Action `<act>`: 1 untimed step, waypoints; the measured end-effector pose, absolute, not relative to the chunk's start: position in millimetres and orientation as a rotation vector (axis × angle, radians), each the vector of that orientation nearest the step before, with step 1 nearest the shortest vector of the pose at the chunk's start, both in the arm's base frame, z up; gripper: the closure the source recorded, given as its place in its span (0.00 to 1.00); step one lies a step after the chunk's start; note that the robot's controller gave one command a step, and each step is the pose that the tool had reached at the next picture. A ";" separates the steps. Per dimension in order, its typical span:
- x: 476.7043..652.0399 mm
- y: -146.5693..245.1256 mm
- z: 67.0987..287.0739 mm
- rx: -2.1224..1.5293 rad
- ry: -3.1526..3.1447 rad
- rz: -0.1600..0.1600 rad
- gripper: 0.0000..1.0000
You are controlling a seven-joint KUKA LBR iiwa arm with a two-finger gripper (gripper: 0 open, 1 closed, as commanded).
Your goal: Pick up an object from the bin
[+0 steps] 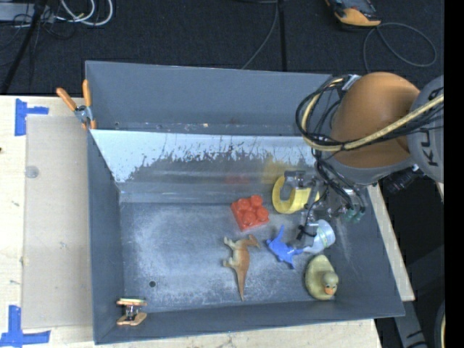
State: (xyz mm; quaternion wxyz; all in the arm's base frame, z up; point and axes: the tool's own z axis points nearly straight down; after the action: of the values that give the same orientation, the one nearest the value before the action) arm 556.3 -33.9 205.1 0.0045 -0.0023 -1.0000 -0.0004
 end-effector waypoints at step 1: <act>557.8 -33.8 209.5 -0.006 -3.140 0.000 0.00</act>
Offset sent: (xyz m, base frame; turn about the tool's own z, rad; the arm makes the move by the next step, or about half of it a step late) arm -0.0053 -0.0720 -0.1351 -0.3515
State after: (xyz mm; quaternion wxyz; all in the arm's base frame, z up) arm 557.8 -33.8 209.5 0.0006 -0.0018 -1.0000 -0.0001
